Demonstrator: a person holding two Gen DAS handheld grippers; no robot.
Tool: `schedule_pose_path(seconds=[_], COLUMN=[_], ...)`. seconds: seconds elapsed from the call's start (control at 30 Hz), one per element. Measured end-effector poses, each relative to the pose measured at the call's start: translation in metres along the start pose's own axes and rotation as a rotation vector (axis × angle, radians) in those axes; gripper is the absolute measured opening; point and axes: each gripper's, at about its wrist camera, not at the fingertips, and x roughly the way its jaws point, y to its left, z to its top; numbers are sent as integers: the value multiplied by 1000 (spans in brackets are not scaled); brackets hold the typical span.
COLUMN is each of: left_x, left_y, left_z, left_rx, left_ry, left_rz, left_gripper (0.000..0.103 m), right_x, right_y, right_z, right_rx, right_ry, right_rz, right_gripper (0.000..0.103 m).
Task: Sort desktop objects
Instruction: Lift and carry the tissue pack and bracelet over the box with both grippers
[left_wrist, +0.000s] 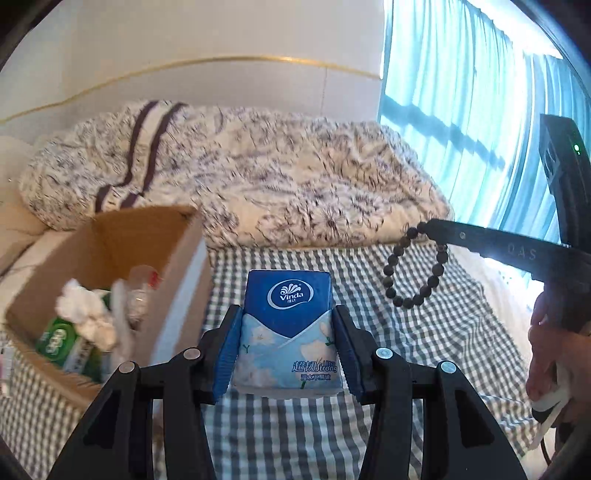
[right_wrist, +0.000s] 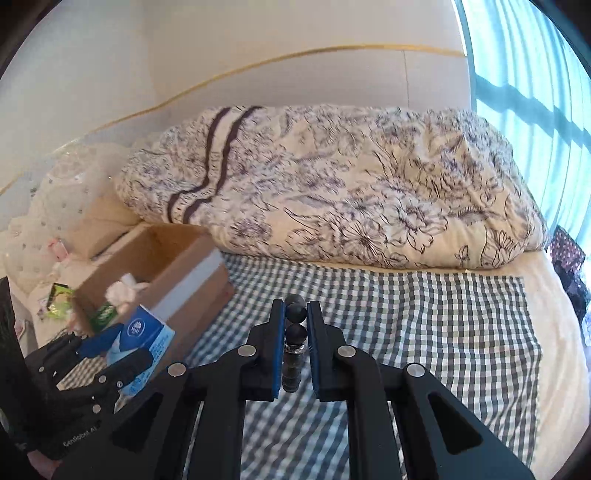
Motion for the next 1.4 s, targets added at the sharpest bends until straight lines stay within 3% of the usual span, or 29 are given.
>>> schedule_pose_path(seconds=[0.37, 0.73, 1.07, 1.4], left_x=[-90, -154, -171, -145], left_y=[26, 73, 134, 171], left_z=[25, 47, 55, 69], left_rx=[-39, -64, -105, -99], left_ry=[-102, -205, -226, -199], left_rz=[56, 130, 217, 238], left_gripper=[50, 50, 50, 50], right_x=[-68, -87, -73, -26], right_y=[69, 126, 174, 208], right_z=[11, 28, 47, 69], right_rx=[-79, -132, -177, -219], right_ry=[-81, -126, -136, -114], right_rz=[9, 52, 112, 155], right_gripper=[11, 11, 11, 11])
